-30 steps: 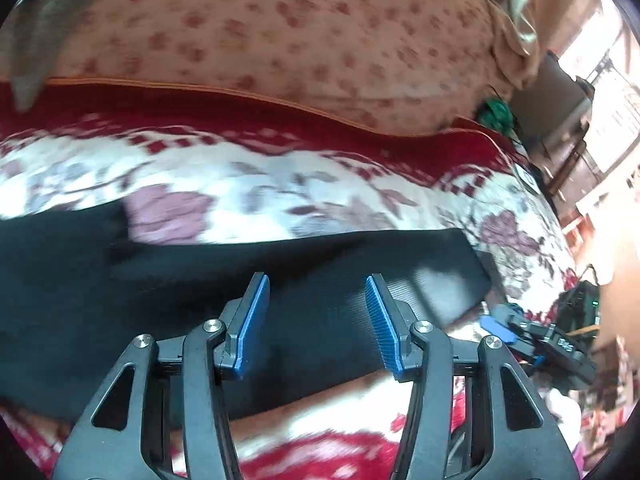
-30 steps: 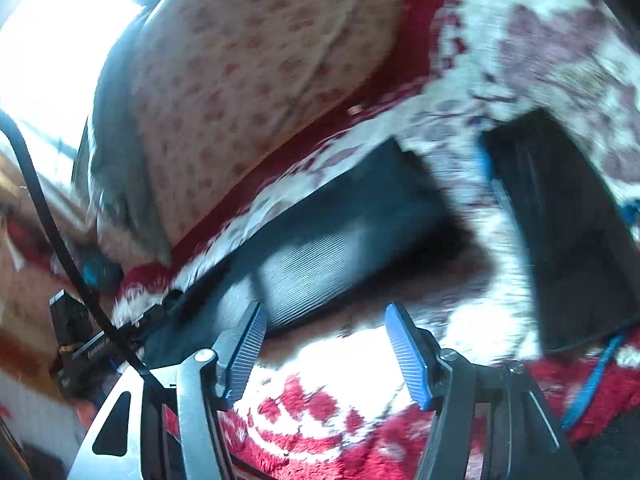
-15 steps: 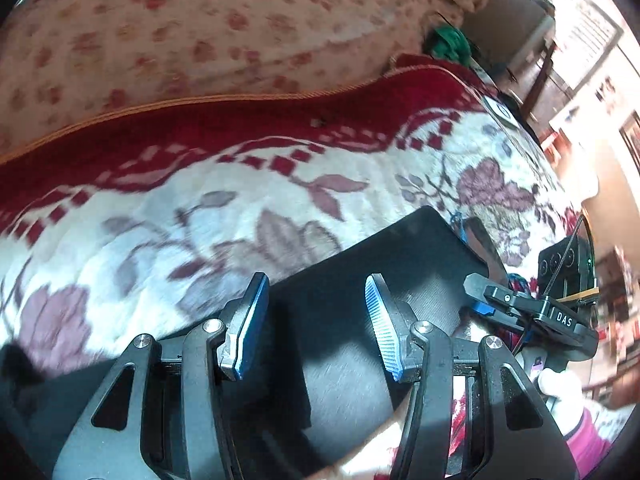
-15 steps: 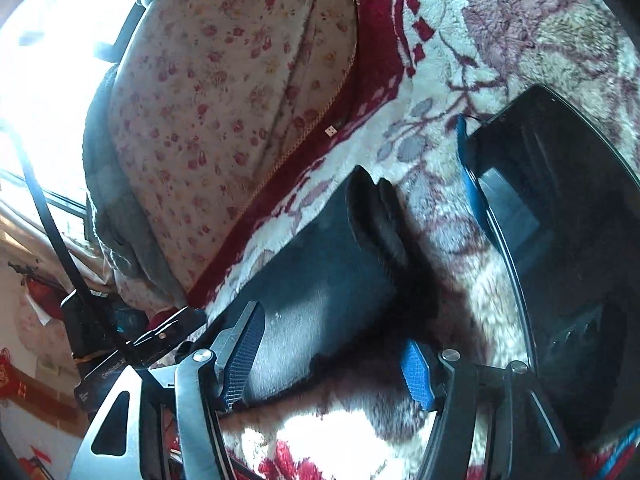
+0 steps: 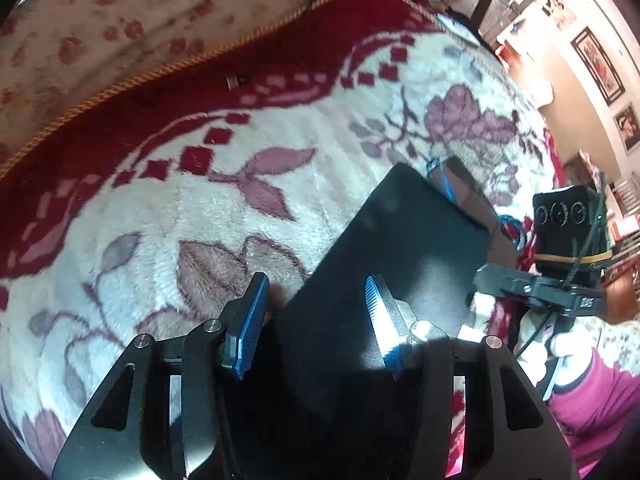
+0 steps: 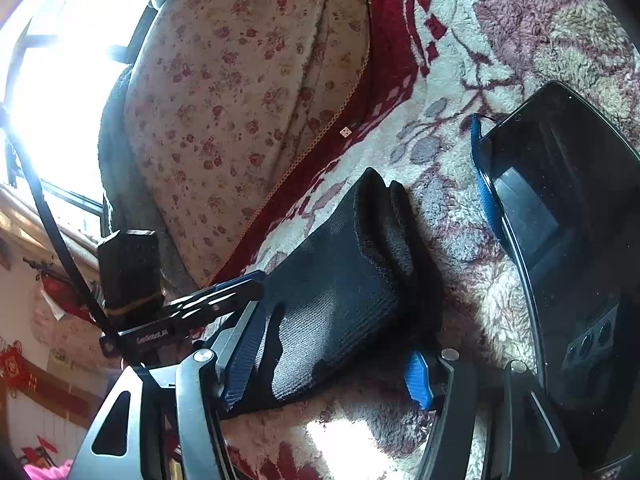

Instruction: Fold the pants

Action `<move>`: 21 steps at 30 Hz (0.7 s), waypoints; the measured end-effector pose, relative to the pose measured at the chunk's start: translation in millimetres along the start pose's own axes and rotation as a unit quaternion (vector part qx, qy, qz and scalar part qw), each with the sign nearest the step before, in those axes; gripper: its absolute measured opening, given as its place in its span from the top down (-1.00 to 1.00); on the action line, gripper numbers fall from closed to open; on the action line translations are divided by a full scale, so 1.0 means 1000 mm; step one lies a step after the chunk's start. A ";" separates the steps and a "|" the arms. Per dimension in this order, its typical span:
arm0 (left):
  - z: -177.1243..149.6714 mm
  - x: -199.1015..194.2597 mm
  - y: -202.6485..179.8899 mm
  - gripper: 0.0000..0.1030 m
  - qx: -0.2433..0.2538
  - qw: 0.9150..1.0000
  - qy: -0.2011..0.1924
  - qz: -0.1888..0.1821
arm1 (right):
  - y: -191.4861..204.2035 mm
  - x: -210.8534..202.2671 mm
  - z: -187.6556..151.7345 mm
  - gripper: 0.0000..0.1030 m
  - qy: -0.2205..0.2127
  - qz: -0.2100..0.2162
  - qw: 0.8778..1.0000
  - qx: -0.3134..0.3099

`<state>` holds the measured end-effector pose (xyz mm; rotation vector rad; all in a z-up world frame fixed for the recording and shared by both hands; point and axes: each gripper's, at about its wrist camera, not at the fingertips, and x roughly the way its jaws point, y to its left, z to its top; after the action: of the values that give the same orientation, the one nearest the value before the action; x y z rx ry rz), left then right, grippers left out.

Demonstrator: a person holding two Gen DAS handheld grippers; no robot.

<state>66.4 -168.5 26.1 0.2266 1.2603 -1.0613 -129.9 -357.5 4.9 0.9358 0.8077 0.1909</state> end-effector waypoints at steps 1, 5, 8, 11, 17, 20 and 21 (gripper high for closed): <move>0.001 0.003 0.002 0.04 0.002 1.000 0.007 0.001 | 0.000 0.000 0.000 -0.18 0.001 0.002 1.000 0.001; 0.006 0.009 0.005 0.03 0.009 1.000 0.020 -0.019 | -0.004 0.000 0.001 -0.18 -0.002 0.021 1.000 0.010; 0.009 0.012 0.000 0.02 0.030 0.998 0.033 -0.038 | -0.004 0.002 0.003 -0.18 0.001 0.023 1.000 0.007; 0.009 0.016 -0.011 -0.02 0.066 0.995 0.046 -0.056 | -0.007 0.003 0.005 -0.18 0.004 0.033 0.999 0.015; 0.012 0.019 -0.017 -0.08 0.102 0.989 0.061 -0.088 | -0.012 0.002 0.009 -0.18 0.006 0.057 0.998 0.029; 0.019 0.020 -0.008 0.01 0.077 0.988 0.063 -0.122 | -0.012 0.003 0.009 -0.13 0.005 0.060 0.998 0.027; 0.021 0.026 -0.007 0.16 0.073 0.989 0.068 -0.106 | -0.013 0.003 0.009 -0.08 0.003 0.061 0.998 0.028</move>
<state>72.9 -199.5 14.1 0.2855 1.3517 -1.3427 -124.3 -369.5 -4.0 1.0382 0.7659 0.2790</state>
